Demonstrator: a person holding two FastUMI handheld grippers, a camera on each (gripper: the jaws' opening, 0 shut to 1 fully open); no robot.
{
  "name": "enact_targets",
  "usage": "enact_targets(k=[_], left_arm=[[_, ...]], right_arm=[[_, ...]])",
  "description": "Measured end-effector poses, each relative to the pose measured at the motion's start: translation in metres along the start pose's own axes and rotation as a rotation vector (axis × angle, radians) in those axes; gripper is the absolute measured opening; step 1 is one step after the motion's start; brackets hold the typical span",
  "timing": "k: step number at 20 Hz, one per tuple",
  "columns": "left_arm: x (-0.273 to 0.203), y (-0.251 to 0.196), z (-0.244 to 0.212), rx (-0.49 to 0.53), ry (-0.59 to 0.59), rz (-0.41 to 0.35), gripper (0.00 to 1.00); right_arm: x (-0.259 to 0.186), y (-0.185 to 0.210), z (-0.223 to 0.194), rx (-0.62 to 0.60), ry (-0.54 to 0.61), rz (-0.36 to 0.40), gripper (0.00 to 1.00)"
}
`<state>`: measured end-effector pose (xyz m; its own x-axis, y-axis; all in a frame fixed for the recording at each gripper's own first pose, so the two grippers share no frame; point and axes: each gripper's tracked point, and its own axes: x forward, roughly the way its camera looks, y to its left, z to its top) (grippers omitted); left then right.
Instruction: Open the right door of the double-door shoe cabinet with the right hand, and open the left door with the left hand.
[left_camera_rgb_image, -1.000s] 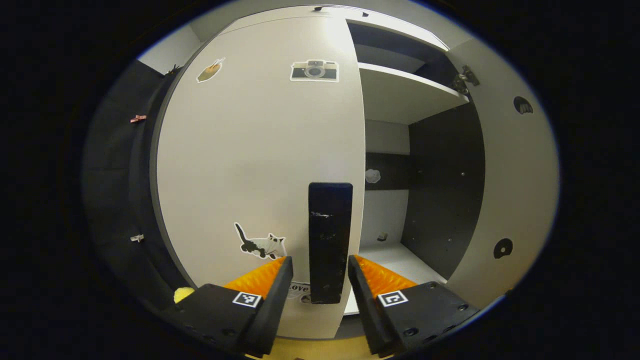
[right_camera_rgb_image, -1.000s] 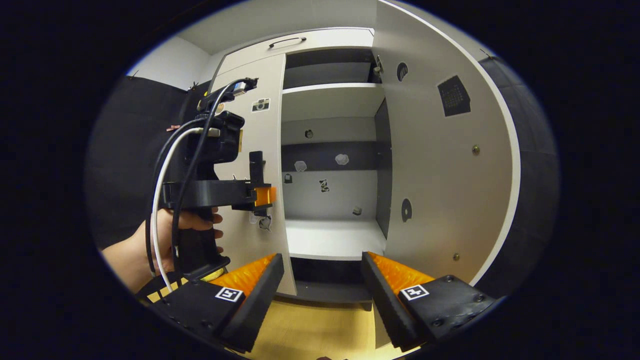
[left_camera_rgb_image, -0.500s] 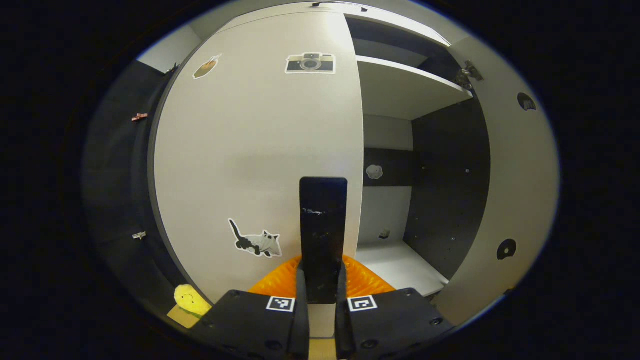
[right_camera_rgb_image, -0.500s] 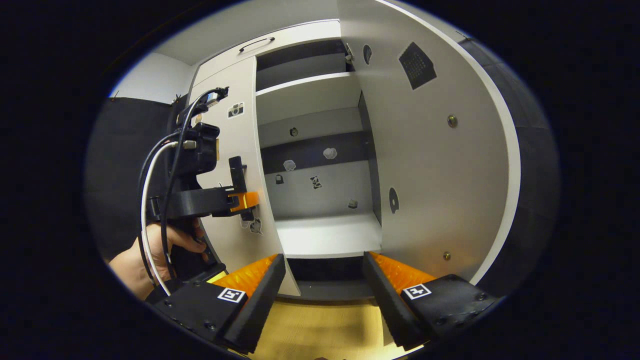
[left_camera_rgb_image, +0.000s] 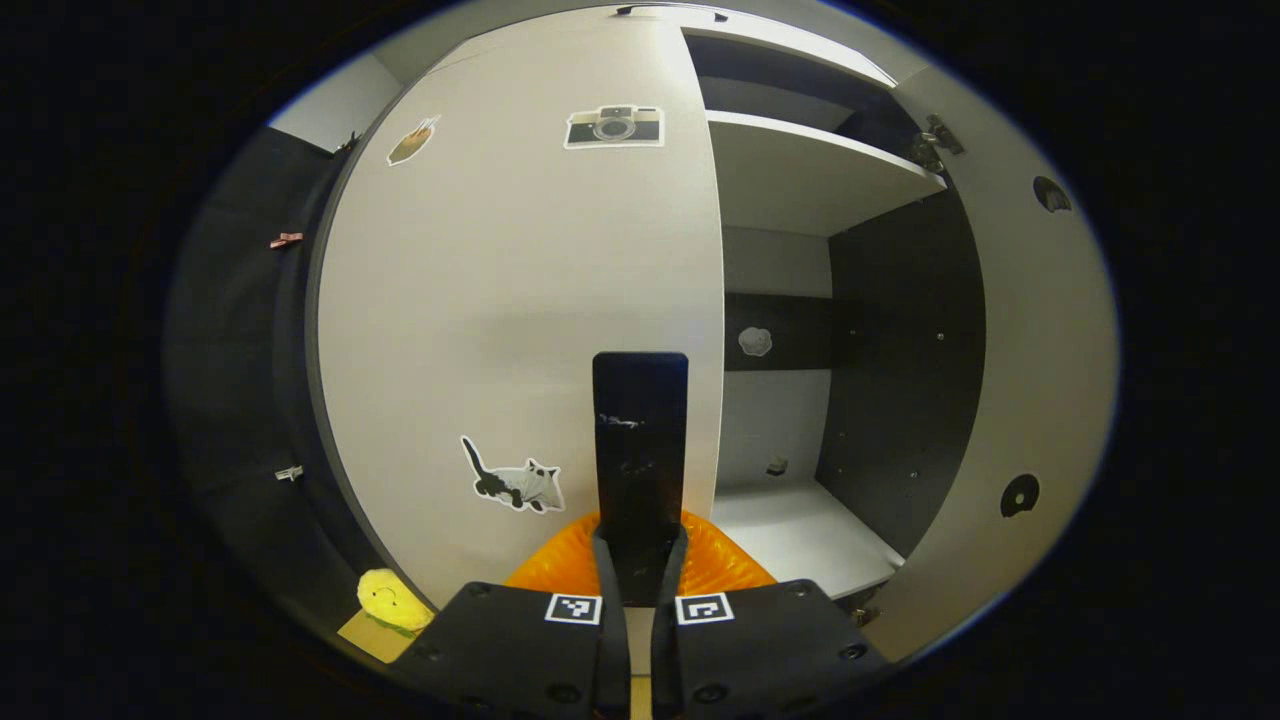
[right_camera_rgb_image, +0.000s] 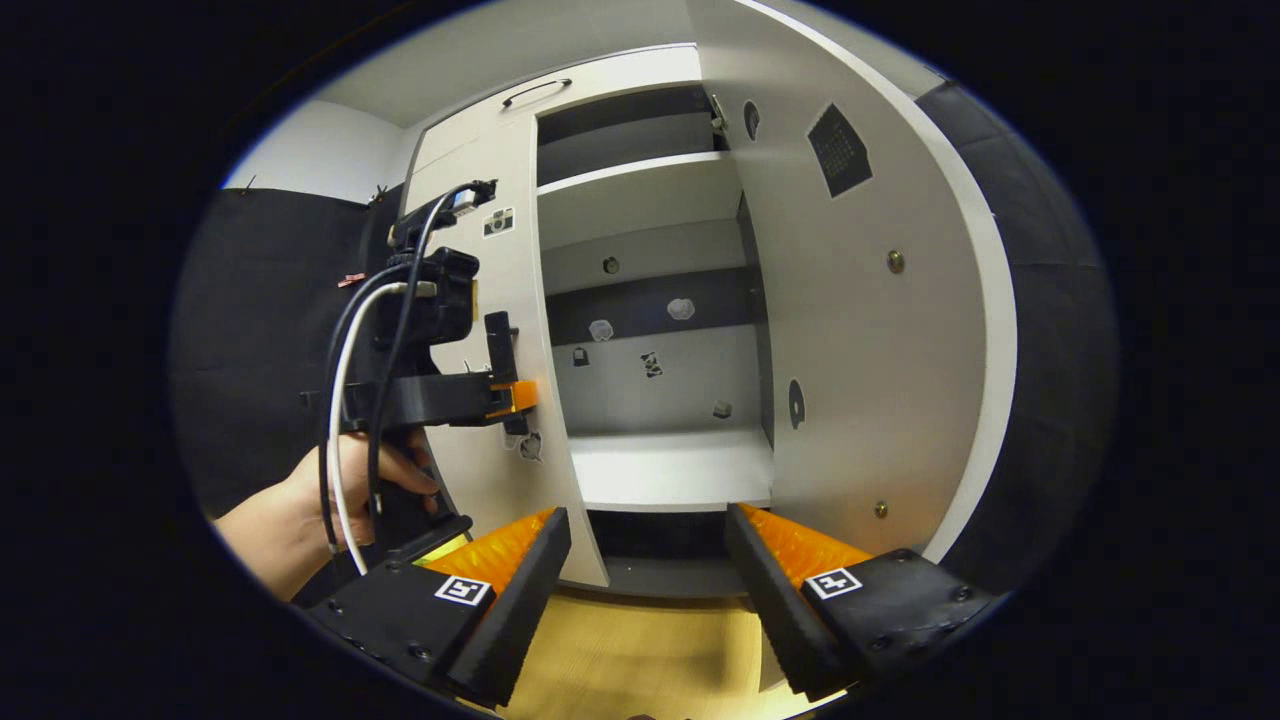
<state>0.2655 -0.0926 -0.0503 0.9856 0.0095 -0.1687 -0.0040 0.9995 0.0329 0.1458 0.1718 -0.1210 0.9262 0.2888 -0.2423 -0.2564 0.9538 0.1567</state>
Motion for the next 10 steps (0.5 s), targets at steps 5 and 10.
enact_targets(k=[5,10], left_arm=[[-0.009,0.004,-0.002,-0.036,0.003,0.038,0.12],[-0.013,0.009,-0.001,-0.053,-0.009,-0.003,0.13]], right_arm=[[-0.006,0.002,-0.003,0.016,0.023,0.059,0.96],[-0.019,-0.006,0.012,0.000,-0.034,-0.055,0.98]])
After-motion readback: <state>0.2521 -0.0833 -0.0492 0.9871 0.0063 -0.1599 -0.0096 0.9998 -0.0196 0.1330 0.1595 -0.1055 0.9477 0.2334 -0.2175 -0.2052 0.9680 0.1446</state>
